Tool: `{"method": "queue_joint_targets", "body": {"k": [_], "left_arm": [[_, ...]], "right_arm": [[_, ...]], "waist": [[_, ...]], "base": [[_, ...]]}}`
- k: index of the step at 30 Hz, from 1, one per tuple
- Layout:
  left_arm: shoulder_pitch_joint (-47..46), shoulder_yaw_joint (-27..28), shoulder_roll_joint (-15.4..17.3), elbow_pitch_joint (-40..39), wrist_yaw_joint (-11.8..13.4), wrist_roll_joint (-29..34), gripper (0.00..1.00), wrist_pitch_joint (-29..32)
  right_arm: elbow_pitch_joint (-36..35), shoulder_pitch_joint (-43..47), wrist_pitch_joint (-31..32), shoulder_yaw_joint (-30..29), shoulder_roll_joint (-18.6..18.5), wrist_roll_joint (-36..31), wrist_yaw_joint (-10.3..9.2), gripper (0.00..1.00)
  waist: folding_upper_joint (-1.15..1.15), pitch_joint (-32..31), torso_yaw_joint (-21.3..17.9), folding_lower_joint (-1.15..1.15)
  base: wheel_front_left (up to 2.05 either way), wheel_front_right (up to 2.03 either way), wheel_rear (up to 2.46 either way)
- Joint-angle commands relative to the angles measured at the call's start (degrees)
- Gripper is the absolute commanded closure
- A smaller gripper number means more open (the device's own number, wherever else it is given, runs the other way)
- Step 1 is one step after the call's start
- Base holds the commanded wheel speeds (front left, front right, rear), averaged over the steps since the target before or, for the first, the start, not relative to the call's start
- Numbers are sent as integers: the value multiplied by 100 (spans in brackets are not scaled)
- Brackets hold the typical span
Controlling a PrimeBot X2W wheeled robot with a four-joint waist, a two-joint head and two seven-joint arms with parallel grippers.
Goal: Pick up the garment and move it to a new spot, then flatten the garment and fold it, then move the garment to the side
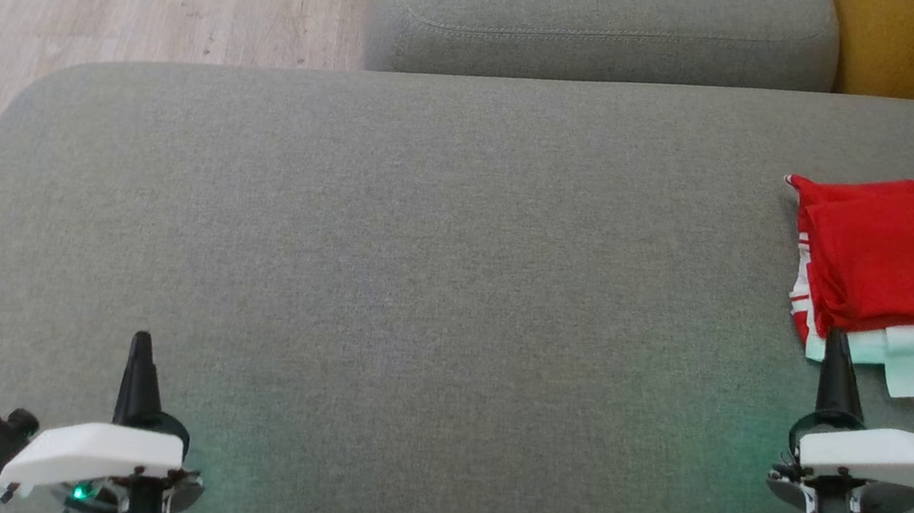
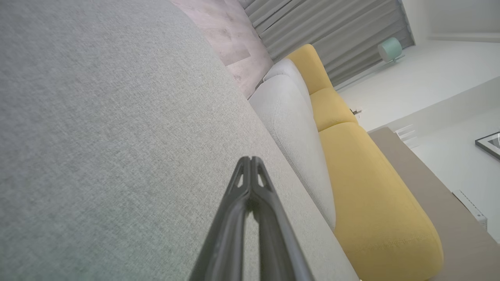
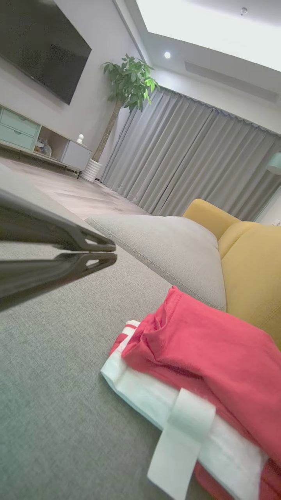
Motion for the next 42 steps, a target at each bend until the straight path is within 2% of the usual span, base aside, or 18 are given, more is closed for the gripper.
{"method": "queue_joint_targets", "body": {"k": [1,42], "left_arm": [[-263,195,21,-226,-49,-121,100,25],[-273,636,32,-448,-159,-2326,100,702]], "right_arm": [[-240,-95,38,52,-21,152,-3,100],[-600,73,696,-196,-30,2858,-5,100]], "waist": [[0,-2,2,0],[0,-61,54,0]], "base": [[0,0,0],[0,0,0]]}}
